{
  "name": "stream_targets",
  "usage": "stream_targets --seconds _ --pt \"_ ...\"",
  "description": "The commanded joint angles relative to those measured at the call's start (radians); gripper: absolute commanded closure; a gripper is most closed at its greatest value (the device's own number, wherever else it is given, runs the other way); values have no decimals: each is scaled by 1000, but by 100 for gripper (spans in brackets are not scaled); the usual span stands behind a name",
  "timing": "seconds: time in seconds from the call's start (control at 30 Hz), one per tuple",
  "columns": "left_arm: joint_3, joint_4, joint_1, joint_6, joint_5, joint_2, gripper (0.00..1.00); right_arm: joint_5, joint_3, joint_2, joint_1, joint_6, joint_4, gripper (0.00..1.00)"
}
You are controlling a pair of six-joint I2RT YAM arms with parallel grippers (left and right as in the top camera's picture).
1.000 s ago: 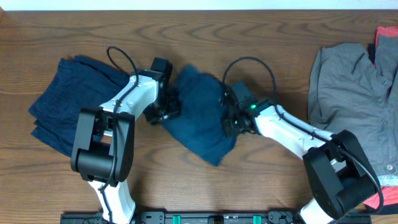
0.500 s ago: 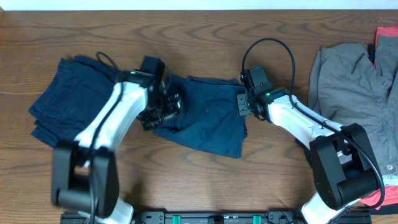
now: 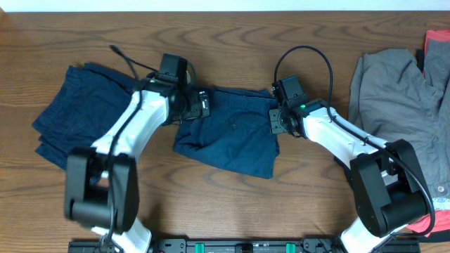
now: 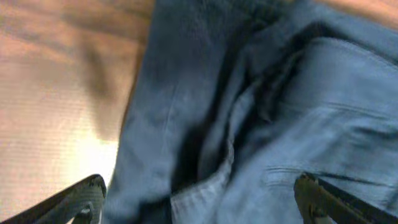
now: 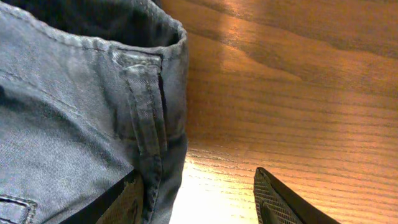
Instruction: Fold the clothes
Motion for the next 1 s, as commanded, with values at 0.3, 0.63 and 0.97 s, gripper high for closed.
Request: stream_targets --seconds 0.3,0.63,0.97 --pt "-1 96 -10 93 67 156 2 13 13 12 -2 -2 -8 44" --pt "-23 91 -115 93 153 196 42 13 13 12 -2 -2 -8 44" --pt "3 52 -59 93 151 120 94 29 13 -37 -21 -2 -40 45"
